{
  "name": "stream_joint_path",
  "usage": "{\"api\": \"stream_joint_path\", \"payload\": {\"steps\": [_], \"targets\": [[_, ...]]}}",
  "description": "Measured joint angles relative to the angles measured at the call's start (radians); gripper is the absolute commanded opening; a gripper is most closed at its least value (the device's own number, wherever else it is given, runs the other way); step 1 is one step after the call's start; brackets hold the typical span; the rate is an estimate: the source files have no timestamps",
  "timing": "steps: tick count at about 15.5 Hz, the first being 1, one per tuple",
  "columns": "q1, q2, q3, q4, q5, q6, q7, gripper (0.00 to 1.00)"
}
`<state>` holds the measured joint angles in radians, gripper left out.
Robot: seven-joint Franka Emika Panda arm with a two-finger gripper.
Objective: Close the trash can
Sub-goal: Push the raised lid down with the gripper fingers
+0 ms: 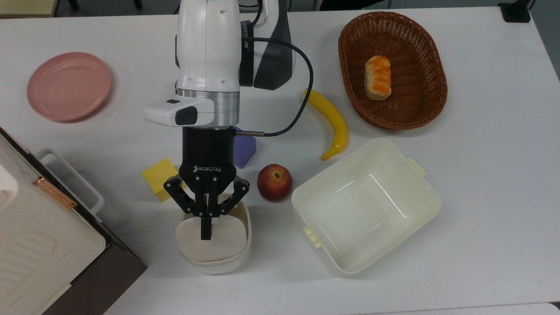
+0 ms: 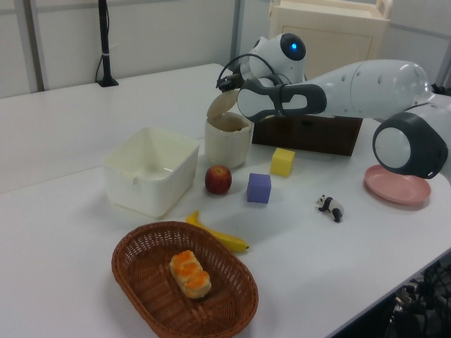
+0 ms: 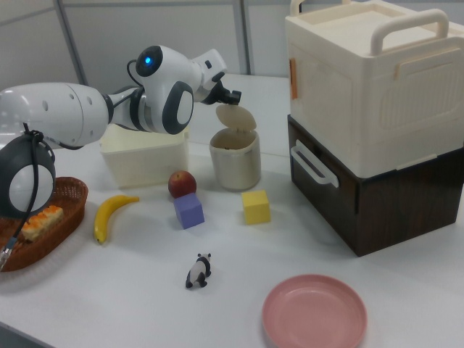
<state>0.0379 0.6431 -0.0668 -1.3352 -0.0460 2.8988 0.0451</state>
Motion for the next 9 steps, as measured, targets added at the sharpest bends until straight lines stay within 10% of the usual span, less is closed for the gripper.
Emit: {"api": "stream_joint_path", "payload": {"steps": [9], "targets": [[-0.003, 0.003, -0.001, -0.005, -0.008, 0.000, 0.000, 0.05]]}}
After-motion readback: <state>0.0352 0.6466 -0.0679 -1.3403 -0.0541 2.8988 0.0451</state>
